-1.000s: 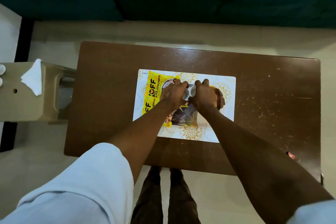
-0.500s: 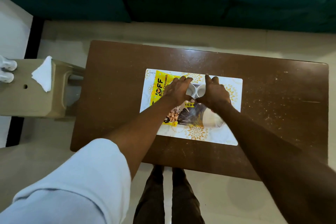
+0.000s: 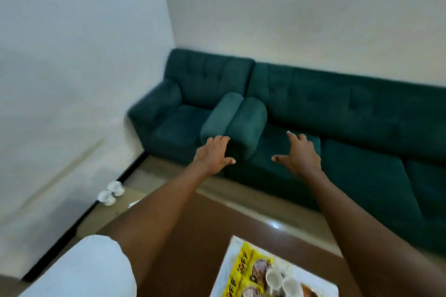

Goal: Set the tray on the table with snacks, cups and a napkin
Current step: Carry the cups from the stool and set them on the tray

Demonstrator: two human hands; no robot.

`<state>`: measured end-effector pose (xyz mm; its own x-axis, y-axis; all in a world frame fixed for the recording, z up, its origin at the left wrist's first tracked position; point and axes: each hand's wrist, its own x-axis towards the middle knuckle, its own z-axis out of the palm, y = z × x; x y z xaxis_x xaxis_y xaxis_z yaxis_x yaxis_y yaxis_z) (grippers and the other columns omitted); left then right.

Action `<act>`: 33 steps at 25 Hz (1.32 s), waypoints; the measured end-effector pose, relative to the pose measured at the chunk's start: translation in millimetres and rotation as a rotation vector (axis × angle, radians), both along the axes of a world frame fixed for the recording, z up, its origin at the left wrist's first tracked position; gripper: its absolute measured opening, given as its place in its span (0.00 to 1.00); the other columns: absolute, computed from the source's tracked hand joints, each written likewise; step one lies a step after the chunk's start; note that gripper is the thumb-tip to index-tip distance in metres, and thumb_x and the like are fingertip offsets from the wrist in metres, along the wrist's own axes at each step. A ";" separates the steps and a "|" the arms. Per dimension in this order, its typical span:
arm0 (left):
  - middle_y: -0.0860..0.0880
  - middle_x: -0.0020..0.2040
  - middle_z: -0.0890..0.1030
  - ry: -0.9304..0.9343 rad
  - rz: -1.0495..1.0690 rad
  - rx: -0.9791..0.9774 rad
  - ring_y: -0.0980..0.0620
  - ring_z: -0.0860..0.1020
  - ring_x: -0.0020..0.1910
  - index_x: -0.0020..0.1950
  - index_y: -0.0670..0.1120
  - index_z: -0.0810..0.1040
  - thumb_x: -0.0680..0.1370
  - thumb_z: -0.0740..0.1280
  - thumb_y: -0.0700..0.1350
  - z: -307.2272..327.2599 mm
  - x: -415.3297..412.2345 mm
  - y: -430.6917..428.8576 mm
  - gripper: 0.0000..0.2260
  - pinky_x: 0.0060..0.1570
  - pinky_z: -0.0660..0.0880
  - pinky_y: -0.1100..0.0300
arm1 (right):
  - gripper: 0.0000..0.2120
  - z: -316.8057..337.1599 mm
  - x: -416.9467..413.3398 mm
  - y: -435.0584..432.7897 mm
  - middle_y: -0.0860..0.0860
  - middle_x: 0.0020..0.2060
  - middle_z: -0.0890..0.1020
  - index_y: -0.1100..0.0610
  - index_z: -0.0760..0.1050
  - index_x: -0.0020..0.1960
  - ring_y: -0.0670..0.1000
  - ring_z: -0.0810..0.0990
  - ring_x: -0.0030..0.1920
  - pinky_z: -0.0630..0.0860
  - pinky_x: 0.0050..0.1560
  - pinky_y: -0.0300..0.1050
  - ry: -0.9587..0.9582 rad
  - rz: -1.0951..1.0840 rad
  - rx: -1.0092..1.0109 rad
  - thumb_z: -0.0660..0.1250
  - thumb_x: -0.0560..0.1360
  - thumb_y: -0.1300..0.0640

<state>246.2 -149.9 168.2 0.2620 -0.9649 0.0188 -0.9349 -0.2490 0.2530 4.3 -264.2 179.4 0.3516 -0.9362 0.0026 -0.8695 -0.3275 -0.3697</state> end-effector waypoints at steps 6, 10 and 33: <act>0.44 0.73 0.70 -0.058 0.407 -0.069 0.41 0.69 0.72 0.75 0.48 0.66 0.75 0.71 0.61 126.8 175.4 115.3 0.33 0.64 0.73 0.43 | 0.47 120.8 177.0 24.3 0.56 0.73 0.69 0.48 0.60 0.80 0.63 0.68 0.72 0.75 0.62 0.63 -0.184 0.244 -0.074 0.77 0.69 0.37; 0.44 0.72 0.72 -0.094 0.555 -0.053 0.41 0.70 0.71 0.74 0.47 0.66 0.75 0.71 0.61 147.8 276.4 175.0 0.33 0.61 0.73 0.44 | 0.45 125.8 297.5 54.3 0.55 0.74 0.68 0.48 0.59 0.81 0.62 0.67 0.72 0.75 0.62 0.65 -0.198 0.407 -0.078 0.77 0.71 0.38; 0.42 0.68 0.73 0.248 0.822 0.211 0.41 0.73 0.66 0.73 0.44 0.66 0.71 0.75 0.61 -391.4 569.9 206.1 0.38 0.52 0.78 0.48 | 0.51 -397.8 783.8 183.7 0.56 0.83 0.52 0.44 0.52 0.83 0.66 0.52 0.81 0.62 0.74 0.71 0.519 1.020 0.133 0.80 0.70 0.46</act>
<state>816.1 56.3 -223.2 0.8473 -0.4463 -0.2880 -0.3636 -0.8826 0.2980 788.1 -80.5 -218.5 0.8751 -0.1979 -0.4417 -0.2803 -0.9511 -0.1293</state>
